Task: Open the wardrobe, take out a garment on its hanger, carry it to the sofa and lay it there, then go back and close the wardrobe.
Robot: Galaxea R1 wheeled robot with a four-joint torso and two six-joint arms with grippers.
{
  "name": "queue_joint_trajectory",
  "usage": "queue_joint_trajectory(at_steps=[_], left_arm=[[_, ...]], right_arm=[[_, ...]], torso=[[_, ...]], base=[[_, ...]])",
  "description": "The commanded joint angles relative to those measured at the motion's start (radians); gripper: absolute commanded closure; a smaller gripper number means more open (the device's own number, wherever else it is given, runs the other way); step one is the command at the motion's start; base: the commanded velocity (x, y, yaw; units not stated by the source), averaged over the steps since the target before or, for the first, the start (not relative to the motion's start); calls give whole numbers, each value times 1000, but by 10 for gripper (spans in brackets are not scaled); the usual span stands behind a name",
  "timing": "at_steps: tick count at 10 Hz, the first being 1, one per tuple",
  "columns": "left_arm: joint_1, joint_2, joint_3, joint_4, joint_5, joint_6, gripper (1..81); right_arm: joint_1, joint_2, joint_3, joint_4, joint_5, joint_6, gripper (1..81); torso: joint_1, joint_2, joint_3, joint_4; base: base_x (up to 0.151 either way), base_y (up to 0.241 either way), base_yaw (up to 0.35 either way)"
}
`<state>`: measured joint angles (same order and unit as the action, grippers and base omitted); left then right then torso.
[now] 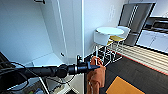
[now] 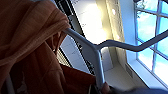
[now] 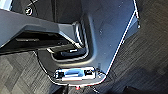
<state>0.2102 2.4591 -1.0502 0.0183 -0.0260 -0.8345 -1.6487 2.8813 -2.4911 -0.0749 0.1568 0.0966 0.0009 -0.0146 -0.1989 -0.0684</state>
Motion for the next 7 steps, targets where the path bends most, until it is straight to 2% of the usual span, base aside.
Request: queue_joint_trajectory(at_steps=[1,7], left_arm=[[-156,5,42,35,-92,12,811],[-148,-1,53,51,-92,12,811]], right_arm=[[2,-9,9,-6,-51,0,10],[0,6,3,-14,-43,-1,10]], torso=[[0,0,0,0],[0,0,0,0]], base=[[0,0,-197],[0,0,-198]])
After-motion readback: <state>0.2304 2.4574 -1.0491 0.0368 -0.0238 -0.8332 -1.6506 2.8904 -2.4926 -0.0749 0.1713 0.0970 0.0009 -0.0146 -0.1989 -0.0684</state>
